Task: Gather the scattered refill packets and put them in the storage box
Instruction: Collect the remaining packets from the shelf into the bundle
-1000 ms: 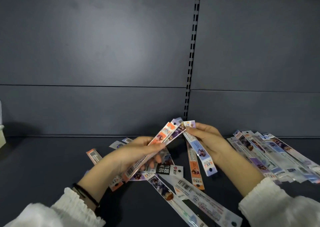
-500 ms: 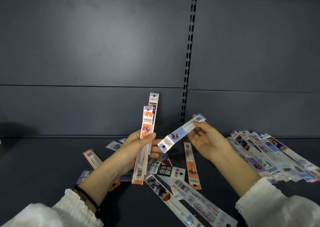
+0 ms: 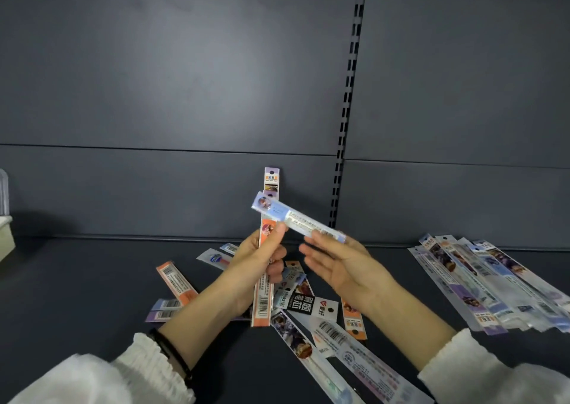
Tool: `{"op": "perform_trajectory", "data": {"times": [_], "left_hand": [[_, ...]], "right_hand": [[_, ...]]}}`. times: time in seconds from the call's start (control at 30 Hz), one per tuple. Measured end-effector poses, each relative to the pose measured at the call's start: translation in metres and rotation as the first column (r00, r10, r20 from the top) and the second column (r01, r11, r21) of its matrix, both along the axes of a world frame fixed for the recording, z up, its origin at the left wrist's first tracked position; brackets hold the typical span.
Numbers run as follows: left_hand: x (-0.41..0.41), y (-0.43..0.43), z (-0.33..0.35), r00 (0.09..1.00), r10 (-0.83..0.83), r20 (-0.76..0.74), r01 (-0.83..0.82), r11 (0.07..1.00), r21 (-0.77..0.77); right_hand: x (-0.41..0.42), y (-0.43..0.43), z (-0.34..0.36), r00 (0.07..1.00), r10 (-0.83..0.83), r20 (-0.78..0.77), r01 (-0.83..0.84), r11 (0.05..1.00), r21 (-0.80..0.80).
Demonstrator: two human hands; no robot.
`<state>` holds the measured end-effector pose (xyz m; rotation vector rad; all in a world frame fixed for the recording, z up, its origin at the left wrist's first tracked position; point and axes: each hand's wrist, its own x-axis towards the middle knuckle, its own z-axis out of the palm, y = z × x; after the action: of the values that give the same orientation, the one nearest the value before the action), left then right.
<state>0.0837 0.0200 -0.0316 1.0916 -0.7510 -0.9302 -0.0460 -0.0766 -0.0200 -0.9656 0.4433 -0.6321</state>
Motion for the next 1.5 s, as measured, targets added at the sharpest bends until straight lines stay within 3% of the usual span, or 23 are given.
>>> {"op": "perform_trajectory", "data": {"times": [0.13,0.27,0.33,0.4,0.47,0.53,0.63,0.7,0.83,0.97,1.03,1.13,1.2,1.3,1.4,1.5], "left_hand": [[0.0,0.0,-0.001,0.99,0.123,0.071,-0.125,0.992,0.03],[0.007,0.001,0.004,0.983,0.184,0.013,-0.184,0.983,-0.008],[0.01,0.002,0.006,0.979,0.204,-0.015,-0.204,0.979,0.009],[0.013,0.003,0.006,0.977,0.195,-0.083,-0.194,0.981,0.013],[0.014,0.003,0.005,0.976,0.146,-0.162,-0.152,0.988,-0.024],[0.014,0.004,0.003,0.975,0.095,-0.203,-0.113,0.991,-0.077],[0.014,0.004,0.005,0.969,0.029,-0.247,-0.066,0.987,-0.145],[0.015,0.004,0.005,0.977,0.015,-0.215,-0.047,0.988,-0.147],[0.016,0.003,0.005,0.975,0.015,-0.221,-0.043,0.992,-0.118],[0.021,0.003,0.004,0.93,-0.09,-0.356,0.068,0.995,-0.075],[0.023,0.003,0.001,0.904,-0.154,-0.4,0.134,0.988,-0.079],[0.023,0.001,-0.004,0.931,-0.148,-0.334,0.145,0.989,-0.033],[0.02,0.0,-0.005,0.946,-0.144,-0.292,0.154,0.988,0.013],[0.015,0.001,-0.004,0.936,-0.213,-0.28,0.244,0.966,0.083],[0.015,0.002,-0.004,0.906,-0.343,-0.25,0.381,0.916,0.123],[0.02,0.004,-0.004,0.818,-0.479,-0.319,0.523,0.85,0.066]], "right_hand": [[0.003,0.012,-0.006,0.963,0.043,-0.266,-0.145,0.916,-0.375],[0.0,0.013,0.002,0.927,0.098,-0.363,-0.27,0.846,-0.459],[-0.005,0.003,0.007,0.913,0.011,-0.407,-0.231,0.838,-0.495],[-0.012,-0.014,0.01,0.871,-0.187,-0.454,-0.129,0.804,-0.58],[-0.021,-0.034,0.01,0.761,-0.418,-0.496,-0.099,0.68,-0.726],[-0.029,-0.049,0.008,0.569,-0.595,-0.567,-0.264,0.521,-0.812],[-0.032,-0.048,0.007,0.317,-0.62,-0.718,-0.551,0.496,-0.671],[-0.03,-0.045,0.006,0.255,-0.614,-0.747,-0.616,0.493,-0.615],[-0.027,-0.046,0.002,0.399,-0.525,-0.752,-0.553,0.516,-0.654],[-0.027,-0.044,0.001,0.531,-0.465,-0.708,-0.459,0.545,-0.702],[-0.026,-0.043,0.003,0.626,-0.498,-0.6,-0.334,0.524,-0.783],[-0.023,-0.038,0.006,0.806,-0.487,-0.336,-0.063,0.495,-0.867],[-0.021,-0.029,0.008,0.88,-0.463,-0.105,0.114,0.42,-0.9],[-0.018,-0.018,0.01,0.907,-0.39,0.158,0.244,0.182,-0.952],[-0.013,-0.01,0.007,0.923,-0.336,0.187,0.19,-0.024,-0.981],[-0.014,-0.01,0.005,0.941,-0.324,0.095,0.065,-0.102,-0.993]]}}
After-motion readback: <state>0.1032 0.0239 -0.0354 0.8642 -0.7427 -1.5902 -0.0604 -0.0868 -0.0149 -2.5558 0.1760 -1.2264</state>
